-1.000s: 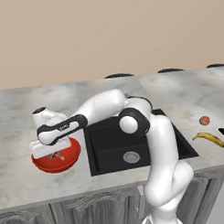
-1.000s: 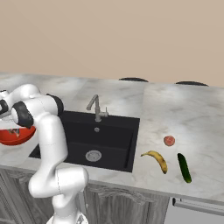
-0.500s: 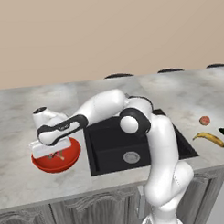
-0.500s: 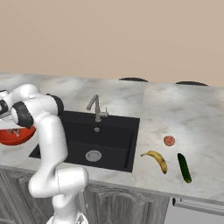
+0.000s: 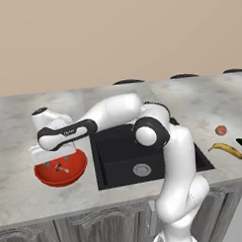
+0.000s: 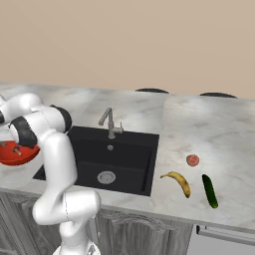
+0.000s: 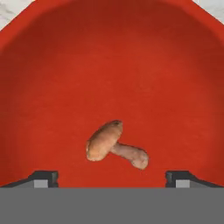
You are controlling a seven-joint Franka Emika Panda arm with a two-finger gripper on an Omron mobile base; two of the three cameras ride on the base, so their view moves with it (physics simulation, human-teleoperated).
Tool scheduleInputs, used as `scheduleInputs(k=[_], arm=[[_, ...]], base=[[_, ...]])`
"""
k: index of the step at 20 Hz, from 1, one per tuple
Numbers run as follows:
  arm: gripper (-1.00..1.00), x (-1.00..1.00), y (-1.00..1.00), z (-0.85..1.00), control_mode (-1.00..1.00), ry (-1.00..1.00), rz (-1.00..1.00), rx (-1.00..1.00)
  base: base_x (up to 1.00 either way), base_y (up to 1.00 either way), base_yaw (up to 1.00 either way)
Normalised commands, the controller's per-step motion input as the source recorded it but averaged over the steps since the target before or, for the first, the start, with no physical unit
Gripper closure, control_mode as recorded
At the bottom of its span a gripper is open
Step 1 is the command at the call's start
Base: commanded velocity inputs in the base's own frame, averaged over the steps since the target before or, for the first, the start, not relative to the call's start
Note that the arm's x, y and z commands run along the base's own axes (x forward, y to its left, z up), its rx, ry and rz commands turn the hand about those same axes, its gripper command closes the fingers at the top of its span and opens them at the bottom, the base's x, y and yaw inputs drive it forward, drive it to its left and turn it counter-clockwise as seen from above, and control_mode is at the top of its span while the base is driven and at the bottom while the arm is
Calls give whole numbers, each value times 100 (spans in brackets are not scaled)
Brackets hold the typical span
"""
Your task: There is a mixed pile of frozen fruits and vegetables on the counter. Locate all the frozen vegetables and place the items in a bowl on the counter. Take all the frozen fruits and defrost them in a running sink.
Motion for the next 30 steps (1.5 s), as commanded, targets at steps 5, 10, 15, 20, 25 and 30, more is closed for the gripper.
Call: scheduleInputs(k=[5,10,15,20,25,30], arm=[[-100,-56,-40,57,-100,-5,-5,2],[-100,-50,-63,21,-100,-3,-2,8],[-100,-8,-90,-15,-100,-1,12,9],[-100,-4,-84,-5,-100,-1,12,9],[-100,-3,-81,0,-100,0,12,10],[-100,-13,-76,-18,-100,-3,9,5]], base=[[0,0,0],[0,0,0],[0,0,0],[0,0,0],[0,0,0],[0,0,0]])
